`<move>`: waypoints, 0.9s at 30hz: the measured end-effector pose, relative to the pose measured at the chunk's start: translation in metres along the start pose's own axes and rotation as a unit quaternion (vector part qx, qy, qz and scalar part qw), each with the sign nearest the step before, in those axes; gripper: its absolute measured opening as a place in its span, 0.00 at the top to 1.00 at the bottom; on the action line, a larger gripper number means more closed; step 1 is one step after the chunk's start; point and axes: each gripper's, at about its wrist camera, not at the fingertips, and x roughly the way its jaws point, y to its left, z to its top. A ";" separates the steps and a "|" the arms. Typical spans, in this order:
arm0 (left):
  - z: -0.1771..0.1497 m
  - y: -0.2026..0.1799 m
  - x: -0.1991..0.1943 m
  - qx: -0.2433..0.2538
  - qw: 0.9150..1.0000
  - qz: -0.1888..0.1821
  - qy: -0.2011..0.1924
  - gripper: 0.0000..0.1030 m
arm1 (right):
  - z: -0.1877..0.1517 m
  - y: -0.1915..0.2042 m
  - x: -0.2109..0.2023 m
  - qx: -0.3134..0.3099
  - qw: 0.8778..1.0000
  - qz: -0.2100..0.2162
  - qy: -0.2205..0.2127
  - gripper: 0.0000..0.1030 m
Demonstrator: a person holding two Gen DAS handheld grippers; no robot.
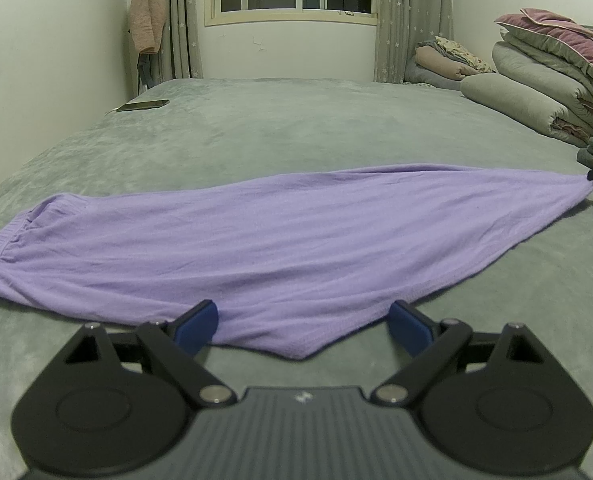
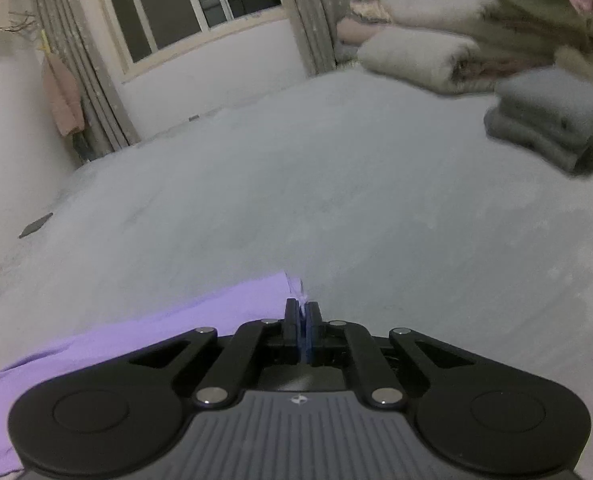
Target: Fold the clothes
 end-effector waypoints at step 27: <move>0.000 0.001 0.000 0.000 1.000 -0.003 0.000 0.08 | 0.001 -0.004 0.072 0.017 1.000 0.019 -0.008 0.77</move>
